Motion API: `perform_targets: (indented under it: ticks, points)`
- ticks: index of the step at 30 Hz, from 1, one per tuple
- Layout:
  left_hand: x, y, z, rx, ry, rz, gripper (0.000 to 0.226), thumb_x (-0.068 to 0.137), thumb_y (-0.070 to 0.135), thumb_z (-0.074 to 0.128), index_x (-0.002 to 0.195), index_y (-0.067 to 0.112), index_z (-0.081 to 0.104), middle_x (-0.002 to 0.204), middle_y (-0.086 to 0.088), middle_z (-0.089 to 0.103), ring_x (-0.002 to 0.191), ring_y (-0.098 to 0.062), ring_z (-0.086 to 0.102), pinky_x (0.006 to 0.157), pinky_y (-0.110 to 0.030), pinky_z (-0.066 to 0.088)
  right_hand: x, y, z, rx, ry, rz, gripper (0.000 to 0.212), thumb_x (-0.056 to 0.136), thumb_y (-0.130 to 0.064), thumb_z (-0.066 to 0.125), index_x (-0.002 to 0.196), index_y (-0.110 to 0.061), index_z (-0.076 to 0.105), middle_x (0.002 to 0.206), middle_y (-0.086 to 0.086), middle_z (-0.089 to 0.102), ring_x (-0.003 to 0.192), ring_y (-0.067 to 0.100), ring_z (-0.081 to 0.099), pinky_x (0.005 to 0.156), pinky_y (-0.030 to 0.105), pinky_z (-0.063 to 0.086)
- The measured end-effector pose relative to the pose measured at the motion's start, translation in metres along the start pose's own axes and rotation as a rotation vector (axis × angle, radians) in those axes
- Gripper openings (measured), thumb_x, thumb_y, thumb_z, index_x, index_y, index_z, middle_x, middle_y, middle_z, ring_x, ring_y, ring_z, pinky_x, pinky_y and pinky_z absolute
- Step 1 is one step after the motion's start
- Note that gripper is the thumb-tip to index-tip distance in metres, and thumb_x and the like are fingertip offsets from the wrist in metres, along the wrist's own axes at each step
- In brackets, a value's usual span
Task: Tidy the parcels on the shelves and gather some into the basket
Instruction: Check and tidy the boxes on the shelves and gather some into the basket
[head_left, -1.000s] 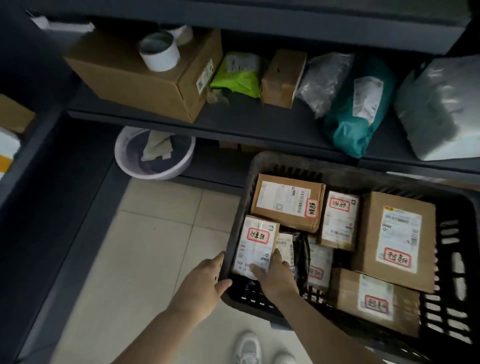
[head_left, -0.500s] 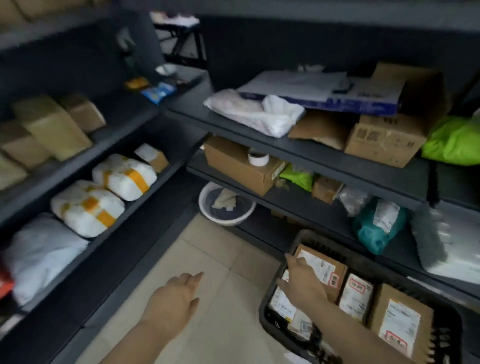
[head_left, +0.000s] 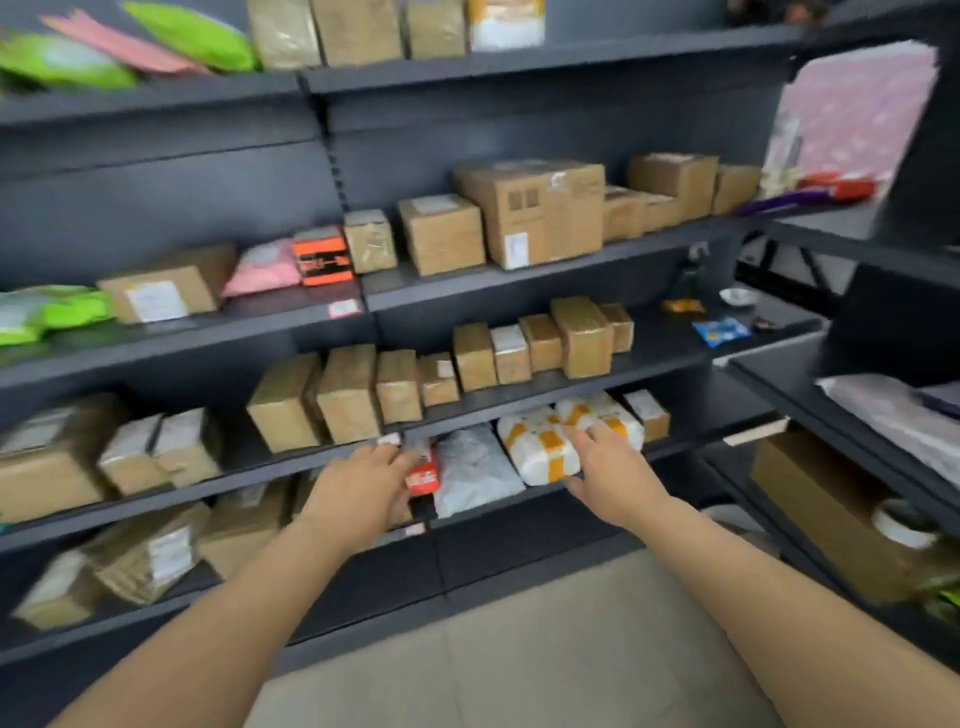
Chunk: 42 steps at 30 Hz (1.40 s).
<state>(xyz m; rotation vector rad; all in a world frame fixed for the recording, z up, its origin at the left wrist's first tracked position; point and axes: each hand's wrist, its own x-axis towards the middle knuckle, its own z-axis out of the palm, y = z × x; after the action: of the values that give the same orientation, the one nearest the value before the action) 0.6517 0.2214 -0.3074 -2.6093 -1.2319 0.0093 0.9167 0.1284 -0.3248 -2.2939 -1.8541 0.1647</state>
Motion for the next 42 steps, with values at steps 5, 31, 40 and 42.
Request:
perform_targets:
  ticks: [5,31,40,42]
  points:
    - [-0.044,-0.118,0.003,0.029,0.026,-0.194,0.054,0.096,0.043,0.043,0.145,0.028,0.026,0.137,0.003,0.043,0.120,-0.018,0.046,0.088,-0.033,0.048,0.054,-0.135,-0.007,-0.019,0.027,-0.204,0.059,0.096,-0.033,0.048,0.148,-0.022,0.022,0.141,0.006,0.036,0.127,0.028,0.038,0.101,0.039,0.040]
    - [-0.024,-0.424,0.130,-0.023,-0.220,-0.446,0.047,0.090,0.023,0.051,0.136,0.027,0.042,0.135,0.002,0.045,0.124,-0.020,0.041,0.098,-0.036,0.040,0.286,-0.424,0.130,0.235,-0.105,-0.185,0.071,0.093,-0.042,0.053,0.150,-0.029,0.013,0.143,0.008,0.023,0.128,0.028,0.031,0.105,0.038,0.037]
    - [0.060,-0.474,0.199,-0.026,-0.404,-0.453,0.061,0.097,0.038,0.046,0.149,0.031,0.016,0.155,-0.001,0.020,0.140,-0.026,0.022,0.110,-0.046,0.029,0.391,-0.442,0.185,0.059,-0.158,-0.068,0.084,0.085,-0.067,0.043,0.150,-0.031,0.003,0.152,0.016,0.011,0.140,0.040,0.012,0.115,0.048,0.019]
    - [0.072,-0.480,0.217,-0.036,-0.458,-0.432,0.065,0.096,0.043,0.044,0.150,0.034,0.009,0.158,0.000,0.011,0.143,-0.028,0.014,0.112,-0.050,0.023,0.404,-0.446,0.197,0.053,-0.163,-0.030,0.092,0.080,-0.076,0.040,0.149,-0.033,-0.003,0.155,0.013,0.002,0.142,0.043,0.003,0.115,0.055,0.014]
